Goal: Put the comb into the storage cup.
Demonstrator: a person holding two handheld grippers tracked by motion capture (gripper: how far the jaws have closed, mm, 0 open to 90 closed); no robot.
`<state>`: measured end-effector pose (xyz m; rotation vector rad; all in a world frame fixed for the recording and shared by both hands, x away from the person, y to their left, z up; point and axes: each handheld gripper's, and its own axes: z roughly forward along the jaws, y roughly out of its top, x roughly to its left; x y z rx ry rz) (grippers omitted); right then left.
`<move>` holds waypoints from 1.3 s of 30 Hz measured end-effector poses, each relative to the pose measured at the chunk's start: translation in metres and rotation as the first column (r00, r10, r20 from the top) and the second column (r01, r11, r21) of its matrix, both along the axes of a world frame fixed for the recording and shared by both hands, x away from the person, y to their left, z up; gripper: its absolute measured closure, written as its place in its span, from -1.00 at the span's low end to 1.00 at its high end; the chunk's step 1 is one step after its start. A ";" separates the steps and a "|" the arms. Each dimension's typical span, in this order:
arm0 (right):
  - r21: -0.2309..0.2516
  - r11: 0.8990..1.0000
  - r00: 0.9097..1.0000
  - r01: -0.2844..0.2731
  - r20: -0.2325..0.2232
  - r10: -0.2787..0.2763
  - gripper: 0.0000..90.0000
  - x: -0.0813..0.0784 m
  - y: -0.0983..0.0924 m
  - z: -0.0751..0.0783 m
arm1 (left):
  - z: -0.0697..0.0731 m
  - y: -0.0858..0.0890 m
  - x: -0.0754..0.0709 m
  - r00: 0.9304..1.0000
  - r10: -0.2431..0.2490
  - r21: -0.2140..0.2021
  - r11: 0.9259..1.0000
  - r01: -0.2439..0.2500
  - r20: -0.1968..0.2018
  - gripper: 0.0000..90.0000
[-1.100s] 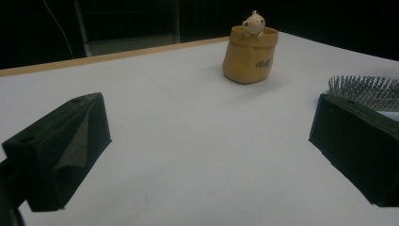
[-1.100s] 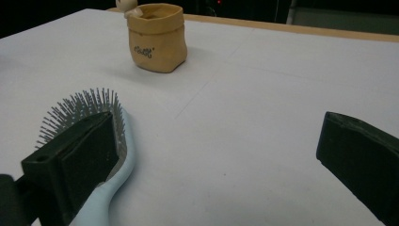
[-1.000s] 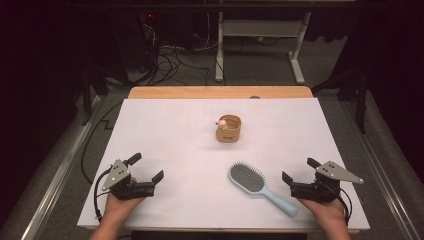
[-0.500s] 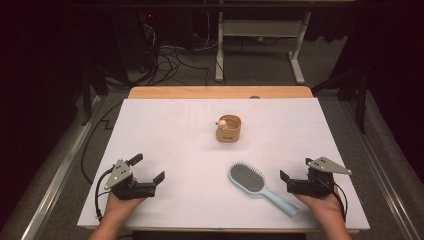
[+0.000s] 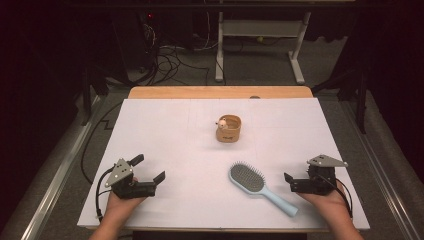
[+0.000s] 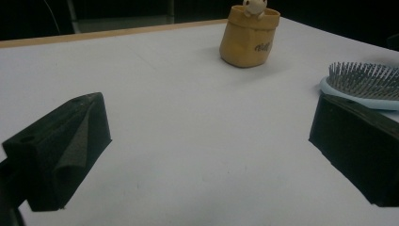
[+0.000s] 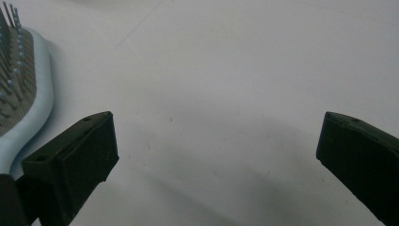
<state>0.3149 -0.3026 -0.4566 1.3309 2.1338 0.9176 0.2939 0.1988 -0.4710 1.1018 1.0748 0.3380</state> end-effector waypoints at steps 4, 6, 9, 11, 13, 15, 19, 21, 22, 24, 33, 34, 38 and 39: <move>-0.040 0.999 0.999 -0.020 -0.030 0.019 -1.00 0.001 0.001 -0.004 | 0.002 -0.001 -0.003 1.000 -0.017 -0.009 1.000 0.017 0.015 -0.99; -0.051 0.998 0.999 -0.029 -0.038 0.027 -1.00 0.000 0.001 -0.004 | 0.002 -0.001 -0.004 1.000 -0.025 -0.015 1.000 0.026 0.019 -0.99; -0.069 0.997 0.998 -0.043 -0.058 0.039 -1.00 0.000 0.001 -0.003 | 0.002 -0.002 -0.005 0.999 -0.029 -0.009 1.000 0.030 0.024 -0.99; -0.083 0.995 0.996 -0.055 -0.068 0.050 -1.00 0.001 0.001 -0.001 | 0.003 -0.002 -0.005 0.999 -0.024 -0.014 1.000 0.025 0.045 -0.99; -0.094 0.993 0.995 -0.064 -0.082 0.056 -1.00 0.002 0.001 -0.001 | 0.003 -0.002 -0.005 0.999 -0.023 -0.015 1.000 0.024 0.043 -0.99; -0.100 0.992 0.993 -0.071 -0.100 0.061 -1.00 0.003 0.001 -0.002 | 0.003 -0.002 -0.005 0.999 -0.026 -0.014 1.000 0.026 0.038 -0.99; -0.116 0.988 0.987 -0.102 -0.135 0.086 -1.00 0.004 0.004 -0.003 | 0.002 -0.003 -0.005 0.999 -0.027 -0.009 1.000 0.028 0.040 -0.99; -0.127 0.984 0.983 -0.122 -0.156 0.101 -1.00 0.005 0.006 -0.003 | 0.002 -0.003 -0.005 0.999 -0.030 -0.009 0.999 0.030 0.036 -0.99; -0.131 0.983 0.980 -0.132 -0.166 0.110 -1.00 0.006 0.007 -0.002 | 0.002 -0.003 -0.006 0.999 -0.033 0.000 0.999 0.033 0.037 -0.99; -0.136 0.978 0.974 -0.157 -0.188 0.130 -1.00 0.007 0.009 -0.002 | 0.002 -0.003 -0.006 0.999 -0.034 0.000 0.999 0.034 0.042 -0.99; -0.138 0.968 0.960 -0.209 -0.216 0.176 -1.00 0.011 0.019 0.003 | 0.002 -0.003 -0.005 0.999 -0.029 -0.007 1.000 0.030 0.044 -0.99; -0.132 0.968 0.960 -0.215 -0.210 0.184 -1.00 0.012 0.019 0.005 | 0.001 -0.003 -0.005 0.999 -0.032 -0.002 0.999 0.032 0.043 -0.99; -0.103 0.970 0.961 -0.221 -0.191 0.198 -1.00 0.012 0.022 0.014 | 0.002 -0.003 -0.006 0.998 -0.030 -0.005 1.000 0.031 0.050 -0.99; -0.095 0.971 0.962 -0.221 -0.187 0.201 -1.00 0.011 0.023 0.015 | 0.002 -0.002 -0.006 0.998 -0.030 -0.008 1.000 0.030 0.051 -0.99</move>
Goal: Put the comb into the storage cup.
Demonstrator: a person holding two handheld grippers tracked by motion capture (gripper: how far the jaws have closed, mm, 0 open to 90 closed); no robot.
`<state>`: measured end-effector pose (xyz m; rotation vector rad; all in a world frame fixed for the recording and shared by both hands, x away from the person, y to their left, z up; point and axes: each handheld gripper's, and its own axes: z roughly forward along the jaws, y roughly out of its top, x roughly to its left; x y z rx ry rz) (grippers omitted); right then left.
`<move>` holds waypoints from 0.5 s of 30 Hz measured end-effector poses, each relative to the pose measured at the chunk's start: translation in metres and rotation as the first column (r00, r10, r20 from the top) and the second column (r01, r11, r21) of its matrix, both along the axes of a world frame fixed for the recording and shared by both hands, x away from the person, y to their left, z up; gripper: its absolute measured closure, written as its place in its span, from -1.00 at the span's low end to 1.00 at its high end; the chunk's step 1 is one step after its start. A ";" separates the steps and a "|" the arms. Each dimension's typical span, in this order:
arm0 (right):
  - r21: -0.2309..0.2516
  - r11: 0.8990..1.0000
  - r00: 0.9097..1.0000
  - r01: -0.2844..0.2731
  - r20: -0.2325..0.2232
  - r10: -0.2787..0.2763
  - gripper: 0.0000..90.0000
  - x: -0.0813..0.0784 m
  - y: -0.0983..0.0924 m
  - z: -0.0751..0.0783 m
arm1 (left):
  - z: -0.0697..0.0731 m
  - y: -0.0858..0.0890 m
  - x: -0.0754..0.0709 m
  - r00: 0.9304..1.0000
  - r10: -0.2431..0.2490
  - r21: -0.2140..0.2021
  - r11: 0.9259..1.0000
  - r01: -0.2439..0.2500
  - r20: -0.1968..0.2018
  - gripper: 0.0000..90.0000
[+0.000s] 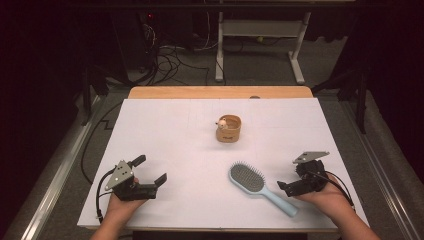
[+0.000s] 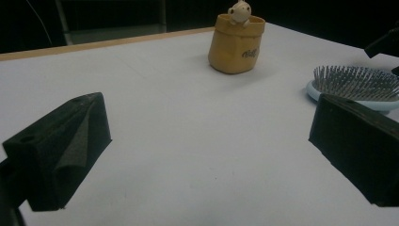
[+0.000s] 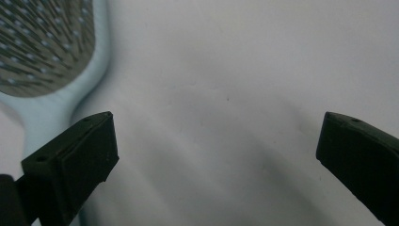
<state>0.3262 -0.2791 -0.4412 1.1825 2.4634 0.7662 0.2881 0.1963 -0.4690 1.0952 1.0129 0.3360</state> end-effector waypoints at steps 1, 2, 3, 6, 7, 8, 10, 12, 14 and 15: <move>0.006 1.000 1.000 -0.008 0.002 0.008 -1.00 0.000 0.001 0.002 | 0.000 0.000 0.000 1.000 0.001 0.001 1.000 -0.001 0.000 -0.99; 0.011 1.000 1.000 -0.014 0.001 0.014 -1.00 -0.001 0.003 0.003 | 0.000 0.000 0.000 1.000 0.005 -0.003 1.000 -0.005 -0.001 -0.99; 0.018 1.000 1.000 -0.019 -0.001 0.019 -1.00 -0.001 0.006 0.004 | 0.000 0.000 0.001 1.000 0.006 -0.002 1.000 -0.006 -0.002 -0.99; 0.018 0.999 0.999 -0.039 0.004 0.039 -1.00 -0.002 0.013 0.008 | 0.000 0.000 0.001 1.000 0.011 -0.005 1.000 -0.011 -0.001 -0.99; 0.021 0.999 0.999 -0.041 0.006 0.041 -1.00 -0.002 0.015 0.009 | 0.000 0.000 0.001 1.000 0.011 -0.006 1.000 -0.011 0.000 -0.99; 0.028 0.999 0.999 -0.046 0.006 0.046 -1.00 -0.002 0.017 0.011 | 0.000 0.000 0.001 1.000 0.011 -0.006 1.000 -0.011 0.001 -0.99; 0.038 0.998 0.998 -0.059 0.008 0.058 -1.00 -0.002 0.022 0.013 | 0.000 0.001 0.001 1.000 0.011 0.000 1.000 -0.011 -0.002 -0.99; 0.043 0.997 0.998 -0.068 0.009 0.068 -1.00 -0.004 0.028 0.016 | 0.000 0.001 0.001 1.000 0.011 0.001 1.000 -0.011 -0.001 -0.99; 0.042 0.995 0.996 -0.085 0.012 0.085 -1.00 -0.005 0.034 0.018 | 0.000 0.000 0.001 1.000 0.012 -0.001 1.000 -0.012 0.000 -0.99; 0.040 0.995 0.996 -0.094 0.013 0.093 -1.00 -0.005 0.037 0.019 | -0.001 0.000 0.001 1.000 0.012 0.004 1.000 -0.012 0.000 -0.99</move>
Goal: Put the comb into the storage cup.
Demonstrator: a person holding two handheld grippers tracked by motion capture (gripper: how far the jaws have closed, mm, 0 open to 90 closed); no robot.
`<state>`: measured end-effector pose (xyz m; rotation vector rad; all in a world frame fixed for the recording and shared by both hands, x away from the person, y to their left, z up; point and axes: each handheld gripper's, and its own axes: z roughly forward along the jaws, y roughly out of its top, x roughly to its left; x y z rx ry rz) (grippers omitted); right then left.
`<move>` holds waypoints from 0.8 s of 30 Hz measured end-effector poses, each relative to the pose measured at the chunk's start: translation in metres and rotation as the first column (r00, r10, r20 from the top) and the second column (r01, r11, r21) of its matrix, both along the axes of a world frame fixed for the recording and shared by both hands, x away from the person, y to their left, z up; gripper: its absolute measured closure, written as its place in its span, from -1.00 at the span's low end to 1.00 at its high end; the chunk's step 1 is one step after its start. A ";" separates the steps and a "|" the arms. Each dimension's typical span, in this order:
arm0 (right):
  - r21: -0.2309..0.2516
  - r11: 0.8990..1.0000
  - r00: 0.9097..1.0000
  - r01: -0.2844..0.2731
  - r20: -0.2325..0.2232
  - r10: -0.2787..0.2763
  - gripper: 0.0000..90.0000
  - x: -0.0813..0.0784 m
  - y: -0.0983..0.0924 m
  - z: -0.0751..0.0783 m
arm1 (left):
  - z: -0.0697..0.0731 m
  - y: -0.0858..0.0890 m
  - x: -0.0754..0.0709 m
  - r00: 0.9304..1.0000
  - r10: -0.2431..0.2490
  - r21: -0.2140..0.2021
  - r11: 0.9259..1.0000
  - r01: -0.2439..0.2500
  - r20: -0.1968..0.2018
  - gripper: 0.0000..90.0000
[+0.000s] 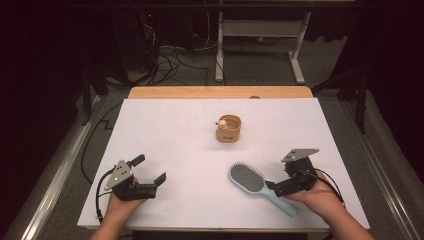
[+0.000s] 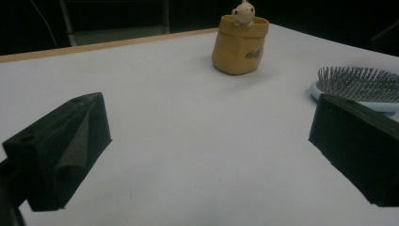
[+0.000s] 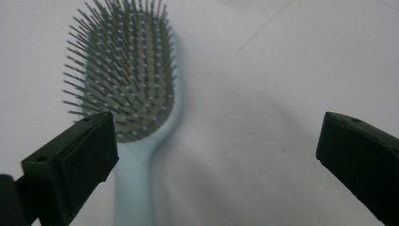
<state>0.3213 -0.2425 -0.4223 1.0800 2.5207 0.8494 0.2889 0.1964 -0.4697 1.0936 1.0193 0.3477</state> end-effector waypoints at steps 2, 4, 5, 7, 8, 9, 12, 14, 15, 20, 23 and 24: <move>0.001 1.000 1.000 -0.015 0.002 0.015 -1.00 -0.001 0.005 0.001 | 0.000 0.000 0.000 1.000 0.000 0.005 1.000 0.000 0.000 -0.99; 0.005 1.000 1.000 -0.025 0.001 0.025 -1.00 -0.001 0.010 0.003 | 0.000 0.000 0.000 1.000 -0.001 0.004 1.000 0.001 0.003 -0.99; 0.006 1.000 1.000 -0.029 0.000 0.029 -1.00 -0.002 0.012 0.003 | 0.000 0.000 0.000 1.000 -0.002 0.005 1.000 0.002 0.004 -0.99; 0.000 0.999 0.999 -0.036 -0.003 0.036 -1.00 -0.002 0.017 0.003 | 0.000 0.000 0.000 1.000 -0.001 0.005 1.000 0.001 0.004 -0.99; -0.001 0.999 0.999 -0.043 -0.004 0.043 -1.00 -0.002 0.019 0.002 | 0.000 0.000 0.000 1.000 0.000 0.002 1.000 0.000 0.002 -0.99; -0.001 0.999 0.999 -0.049 -0.006 0.049 -1.00 -0.002 0.021 0.002 | 0.000 0.000 0.000 1.000 -0.001 0.002 1.000 0.001 0.001 -0.99; -0.006 0.998 0.998 -0.059 -0.017 0.059 -1.00 -0.002 0.028 0.001 | -0.001 0.000 0.000 1.000 -0.003 0.007 1.000 0.003 0.004 -0.99; -0.012 0.997 0.997 -0.072 -0.021 0.072 -1.00 -0.002 0.032 0.000 | 0.000 0.000 0.000 1.000 -0.002 0.006 1.000 0.002 0.005 -0.99; -0.015 0.997 0.997 -0.081 -0.021 0.080 -1.00 -0.001 0.035 -0.001 | 0.000 0.000 0.000 1.000 -0.002 0.005 1.000 0.002 0.006 -0.99; -0.033 0.995 0.995 -0.095 -0.042 0.094 -1.00 0.000 0.043 -0.004 | 0.000 0.000 0.000 1.000 -0.003 0.005 1.000 0.003 0.012 -0.99; -0.038 0.995 0.995 -0.095 -0.047 0.093 -1.00 0.001 0.048 -0.006 | 0.000 -0.001 -0.001 1.000 -0.003 0.000 1.000 0.003 0.018 -0.99; -0.040 0.994 0.994 -0.098 -0.049 0.096 -1.00 0.002 0.049 -0.006 | 0.000 -0.001 -0.001 1.000 -0.005 0.002 1.000 0.005 0.018 -0.99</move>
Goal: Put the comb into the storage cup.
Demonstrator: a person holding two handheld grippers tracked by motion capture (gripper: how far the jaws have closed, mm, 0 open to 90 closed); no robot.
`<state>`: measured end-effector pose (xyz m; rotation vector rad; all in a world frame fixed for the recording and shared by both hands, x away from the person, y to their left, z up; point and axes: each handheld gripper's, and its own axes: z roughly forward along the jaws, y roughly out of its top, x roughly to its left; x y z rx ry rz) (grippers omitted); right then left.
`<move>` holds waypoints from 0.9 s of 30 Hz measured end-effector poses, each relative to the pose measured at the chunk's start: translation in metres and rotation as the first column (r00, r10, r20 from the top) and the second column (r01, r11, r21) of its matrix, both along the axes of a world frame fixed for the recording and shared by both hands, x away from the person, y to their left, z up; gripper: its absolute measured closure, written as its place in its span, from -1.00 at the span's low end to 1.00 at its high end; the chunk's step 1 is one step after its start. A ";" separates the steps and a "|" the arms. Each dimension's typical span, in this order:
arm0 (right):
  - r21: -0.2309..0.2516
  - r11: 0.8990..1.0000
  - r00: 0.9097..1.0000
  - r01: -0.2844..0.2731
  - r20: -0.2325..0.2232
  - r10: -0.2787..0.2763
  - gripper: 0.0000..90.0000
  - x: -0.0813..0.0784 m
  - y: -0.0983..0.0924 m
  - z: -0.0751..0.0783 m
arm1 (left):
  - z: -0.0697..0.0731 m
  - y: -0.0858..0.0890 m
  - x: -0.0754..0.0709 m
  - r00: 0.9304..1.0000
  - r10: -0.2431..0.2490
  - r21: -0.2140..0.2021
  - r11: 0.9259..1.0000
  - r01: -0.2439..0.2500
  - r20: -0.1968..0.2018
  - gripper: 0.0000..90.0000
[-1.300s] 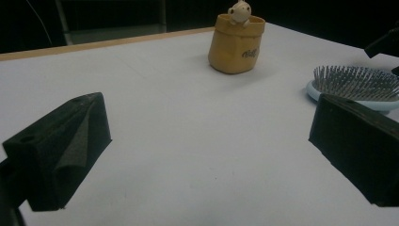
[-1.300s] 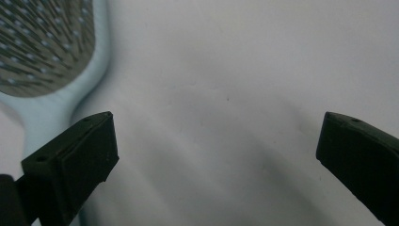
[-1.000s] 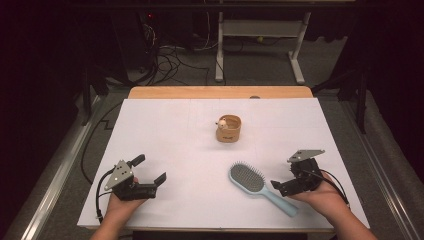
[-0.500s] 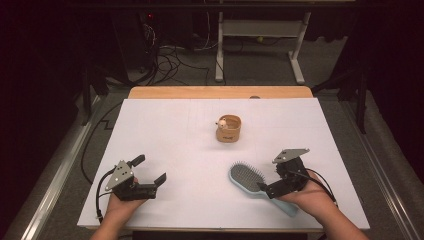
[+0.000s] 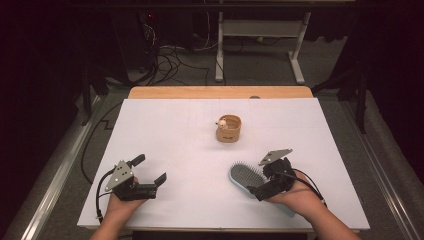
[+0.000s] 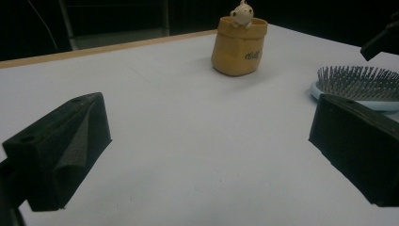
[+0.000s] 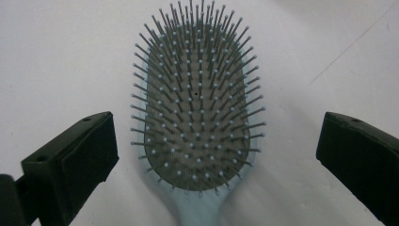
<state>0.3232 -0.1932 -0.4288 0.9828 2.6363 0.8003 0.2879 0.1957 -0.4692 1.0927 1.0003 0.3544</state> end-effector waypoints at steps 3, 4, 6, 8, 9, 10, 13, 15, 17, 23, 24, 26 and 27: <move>-0.012 1.000 1.000 -0.011 0.002 0.011 -1.00 0.001 0.005 -0.002 | 0.000 -0.001 0.000 1.000 0.000 0.001 1.000 0.000 0.002 -0.99; -0.017 1.000 1.000 -0.013 -0.001 0.013 -1.00 0.001 0.006 -0.002 | 0.000 -0.001 0.000 1.000 0.001 -0.002 1.000 -0.001 0.000 -0.99; -0.021 1.000 1.000 -0.012 0.000 0.012 -1.00 0.002 0.008 -0.003 | 0.000 0.000 0.000 1.000 0.003 -0.004 1.000 -0.003 0.000 -0.99; -0.032 0.999 1.000 -0.017 -0.009 0.016 -1.00 0.004 0.010 -0.003 | 0.000 0.000 -0.001 1.000 0.002 -0.003 1.000 -0.002 0.001 -0.99; -0.031 0.999 1.000 -0.012 -0.013 0.012 -1.00 0.004 0.011 -0.003 | 0.000 0.000 -0.001 1.000 0.002 -0.002 1.000 -0.002 0.003 -0.99; -0.038 0.999 1.000 -0.014 -0.019 0.014 -1.00 0.004 0.012 -0.003 | 0.000 0.000 -0.001 1.000 0.001 -0.003 1.000 -0.001 0.003 -0.99; -0.052 0.998 0.999 -0.026 -0.024 0.025 -1.00 0.005 0.015 -0.006 | 0.000 0.000 0.000 1.000 0.001 -0.005 1.000 -0.001 0.003 -0.99; -0.069 0.997 0.999 -0.039 -0.033 0.037 -1.00 0.007 0.017 -0.008 | 0.000 0.000 0.000 1.000 0.000 -0.004 1.000 0.000 0.002 -0.99; -0.078 0.996 0.998 -0.041 -0.040 0.038 -1.00 0.009 0.019 -0.009 | 0.000 -0.001 0.000 1.000 -0.001 -0.003 1.000 0.001 0.004 -0.99; -0.116 0.992 0.996 -0.056 -0.069 0.048 -1.00 0.013 0.027 -0.014 | 0.000 0.000 0.000 1.000 -0.003 0.007 1.000 0.003 -0.004 -0.99; -0.118 0.991 0.996 -0.059 -0.079 0.049 -1.00 0.013 0.028 -0.015 | 0.000 -0.001 0.000 1.000 -0.003 0.002 1.000 0.003 -0.003 -0.99; -0.133 0.989 0.995 -0.070 -0.086 0.058 -1.00 0.015 0.030 -0.015 | 0.000 -0.001 0.000 1.000 -0.005 0.000 1.000 0.005 -0.002 -0.99; -0.135 0.988 0.994 -0.069 -0.096 0.056 -1.00 0.016 0.031 -0.015 | 0.000 -0.001 0.000 1.000 -0.005 0.001 1.000 0.005 -0.002 -0.99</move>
